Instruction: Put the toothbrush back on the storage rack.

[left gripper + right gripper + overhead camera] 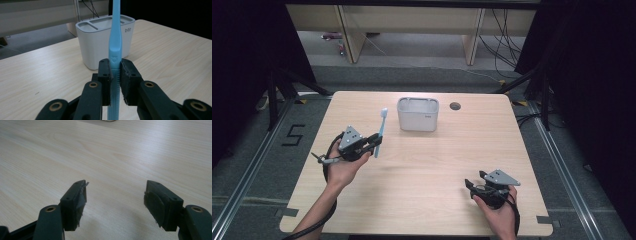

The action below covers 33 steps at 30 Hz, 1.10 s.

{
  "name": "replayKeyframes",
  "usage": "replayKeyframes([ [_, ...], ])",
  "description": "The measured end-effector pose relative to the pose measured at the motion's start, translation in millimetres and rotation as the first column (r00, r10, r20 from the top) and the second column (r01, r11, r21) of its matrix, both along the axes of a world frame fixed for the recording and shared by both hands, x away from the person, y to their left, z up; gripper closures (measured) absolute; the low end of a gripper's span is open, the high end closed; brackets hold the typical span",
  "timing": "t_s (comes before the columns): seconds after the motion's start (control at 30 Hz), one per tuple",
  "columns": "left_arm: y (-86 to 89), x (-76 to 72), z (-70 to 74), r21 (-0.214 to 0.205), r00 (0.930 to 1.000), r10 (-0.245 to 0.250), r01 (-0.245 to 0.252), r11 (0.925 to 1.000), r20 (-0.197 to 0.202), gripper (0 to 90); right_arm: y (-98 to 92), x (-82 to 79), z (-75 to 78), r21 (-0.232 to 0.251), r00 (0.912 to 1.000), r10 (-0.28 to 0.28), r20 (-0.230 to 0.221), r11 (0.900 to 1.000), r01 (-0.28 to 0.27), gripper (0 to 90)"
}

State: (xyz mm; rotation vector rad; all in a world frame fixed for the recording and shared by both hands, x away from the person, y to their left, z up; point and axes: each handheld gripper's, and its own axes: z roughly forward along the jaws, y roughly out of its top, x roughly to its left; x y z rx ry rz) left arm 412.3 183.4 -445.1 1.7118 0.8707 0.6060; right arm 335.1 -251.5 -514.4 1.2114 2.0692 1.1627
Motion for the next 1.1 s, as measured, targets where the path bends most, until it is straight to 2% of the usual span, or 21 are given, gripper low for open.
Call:
replayKeyframes([
  [0.2,-2.2,1.9,0.8,-0.021,0.9996,-0.009,0.009,0.9997,0.025,78.3,0.1,-0.3,0.1,0.001,1.0000,-0.002,0.003,1.0000,0.002,34.8],
  [0.27,-3.2,2.7,1.0,-0.031,0.9991,-0.014,0.015,0.9994,0.039,78.3,1.9,-2.0,0.2,0.023,0.9996,-0.014,-0.025,0.9996,0.014,34.8],
  [0.3,-3.7,3.2,1.3,-0.031,0.9990,-0.014,0.016,0.9994,0.043,78.3,0.1,-0.3,0.0,0.001,1.0000,-0.002,0.000,1.0000,0.002,34.8],
  [0.4,-4.8,4.5,2.1,-0.051,0.9981,-0.013,0.016,0.9986,0.060,78.3,0.7,-0.8,0.1,0.007,1.0000,-0.006,-0.004,1.0000,0.006,34.8],
  [0.43,-5.0,5.1,2.4,-0.055,0.9975,-0.014,0.017,0.9984,0.069,78.3,2.0,-2.1,0.2,0.023,0.9996,-0.014,-0.025,0.9996,0.015,34.8],
  [0.63,-5.5,8.5,3.7,-0.090,0.9948,-0.015,0.024,0.9957,0.101,78.3,1.9,-2.0,0.2,0.023,0.9996,-0.014,-0.024,0.9996,0.014,34.8],
  [0.67,-5.4,9.1,3.9,-0.094,0.9948,-0.013,0.023,0.9953,0.101,78.3,0.2,-0.4,0.1,0.003,1.0000,-0.002,0.002,1.0000,0.002,34.9],
  [0.7,-5.2,9.9,4.0,-0.100,0.9945,-0.014,0.025,0.9947,0.104,78.3,-0.1,0.2,-0.1,-0.001,1.0000,0.005,0.008,1.0000,-0.005,34.8],
  [0.77,-5.2,11.5,4.3,-0.111,0.9937,-0.017,0.030,0.9934,0.110,78.3,1.3,-1.4,0.2,0.016,0.9998,-0.010,-0.016,0.9998,0.010,34.9],
  [0.83,-5.1,12.7,4.8,-0.111,0.9929,-0.018,0.031,0.9933,0.117,78.3,0.7,-0.7,0.0,0.008,1.0000,-0.004,-0.003,1.0000,0.004,34.9],
  [0.87,-5.2,13.4,4.9,-0.114,0.9922,-0.018,0.032,0.9930,0.123,78.3,2.3,-2.2,0.2,0.025,0.9996,-0.014,-0.026,0.9996,0.014,34.9],
  [0.9,-5.5,13.9,5.0,-0.118,0.9918,-0.017,0.032,0.9925,0.127,78.3,0.3,-0.4,0.1,0.001,1.0000,-0.002,0.003,1.0000,0.002,34.9],
  [0.93,-5.5,14.5,5.3,-0.119,0.9913,-0.016,0.032,0.9923,0.131,78.3,0.3,-0.4,0.0,-0.002,1.0000,-0.003,0.002,1.0000,0.003,34.9],
  [0.97,-5.5,15.1,5.6,-0.119,0.9907,-0.016,0.033,0.9923,0.135,78.3,0.4,-0.5,0.0,-0.002,1.0000,-0.003,0.001,1.0000,0.003,34.9],
  [1.0,-5.5,15.8,6.0,-0.120,0.9900,-0.016,0.033,0.9922,0.140,78.3,2.1,-2.1,0.2,0.019,0.9997,-0.014,-0.022,0.9997,0.014,34.9],
  [1.03,-5.5,16.4,6.4,-0.121,0.9896,-0.014,0.032,0.9922,0.143,78.3,0.9,-0.9,0.1,0.006,1.0000,-0.006,-0.004,1.0000,0.006,34.9],
  [1.07,-5.6,17.1,6.7,-0.123,0.9890,-0.015,0.034,0.9919,0.147,78.3,2.2,-2.1,0.1,0.023,0.9996,-0.014,-0.024,0.9996,0.014,34.9],
  [1.1,-5.8,17.9,7.2,-0.126,0.9883,-0.016,0.035,0.9914,0.151,78.3,2.1,-2.0,0.1,0.023,0.9997,-0.013,-0.023,0.9996,0.014,34.9],
])
